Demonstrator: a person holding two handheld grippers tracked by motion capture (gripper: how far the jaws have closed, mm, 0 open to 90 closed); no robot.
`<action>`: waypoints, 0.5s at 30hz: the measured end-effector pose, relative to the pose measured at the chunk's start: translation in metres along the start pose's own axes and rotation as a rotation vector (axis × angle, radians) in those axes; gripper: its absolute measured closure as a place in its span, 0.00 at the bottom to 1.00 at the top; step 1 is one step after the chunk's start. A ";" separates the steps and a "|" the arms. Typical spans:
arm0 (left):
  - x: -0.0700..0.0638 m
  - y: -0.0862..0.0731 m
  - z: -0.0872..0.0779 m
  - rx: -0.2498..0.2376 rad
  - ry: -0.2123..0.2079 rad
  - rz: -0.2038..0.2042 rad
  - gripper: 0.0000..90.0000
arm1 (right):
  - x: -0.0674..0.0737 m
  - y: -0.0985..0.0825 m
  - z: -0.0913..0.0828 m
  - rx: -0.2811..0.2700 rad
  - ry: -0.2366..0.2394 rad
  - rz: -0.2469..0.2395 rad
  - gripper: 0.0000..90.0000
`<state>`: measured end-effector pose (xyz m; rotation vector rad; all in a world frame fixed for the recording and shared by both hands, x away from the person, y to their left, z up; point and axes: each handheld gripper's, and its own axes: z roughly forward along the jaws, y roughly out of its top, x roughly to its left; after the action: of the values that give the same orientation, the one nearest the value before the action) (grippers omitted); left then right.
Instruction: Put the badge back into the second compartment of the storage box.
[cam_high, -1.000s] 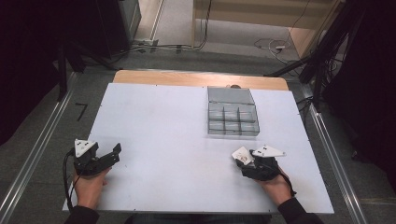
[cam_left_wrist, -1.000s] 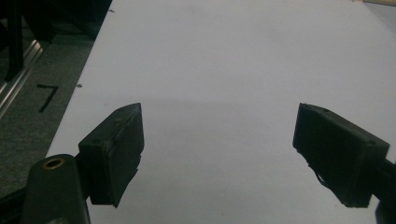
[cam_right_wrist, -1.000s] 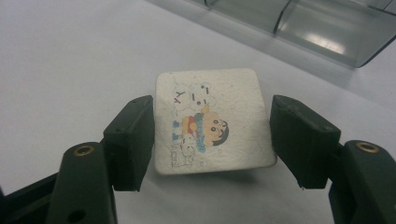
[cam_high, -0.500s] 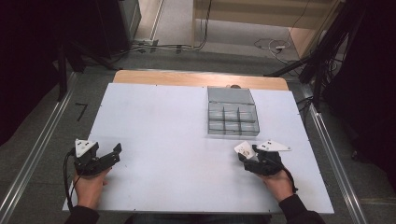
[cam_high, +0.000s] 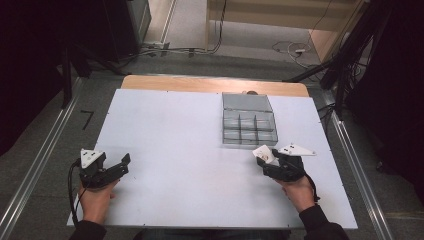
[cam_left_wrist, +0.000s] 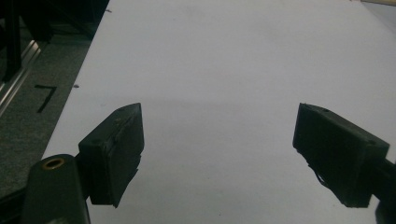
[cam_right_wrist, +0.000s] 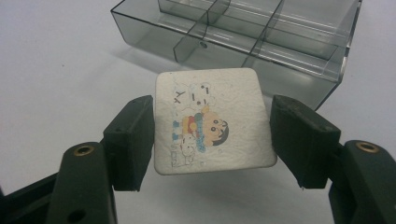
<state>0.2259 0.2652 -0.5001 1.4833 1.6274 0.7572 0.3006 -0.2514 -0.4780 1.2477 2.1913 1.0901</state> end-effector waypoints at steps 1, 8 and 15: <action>0.000 0.000 0.000 0.000 0.000 0.000 0.19 | 0.000 0.000 0.000 0.000 0.000 0.000 0.35; 0.000 0.000 0.000 0.000 -0.001 0.000 0.19 | -0.003 0.005 0.000 -0.008 -0.004 0.008 0.35; 0.000 0.000 0.000 0.000 -0.001 -0.001 0.19 | -0.005 0.009 0.001 -0.020 -0.007 0.021 0.35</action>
<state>0.2258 0.2652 -0.4999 1.4823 1.6270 0.7558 0.3086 -0.2526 -0.4713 1.2669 2.1615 1.1107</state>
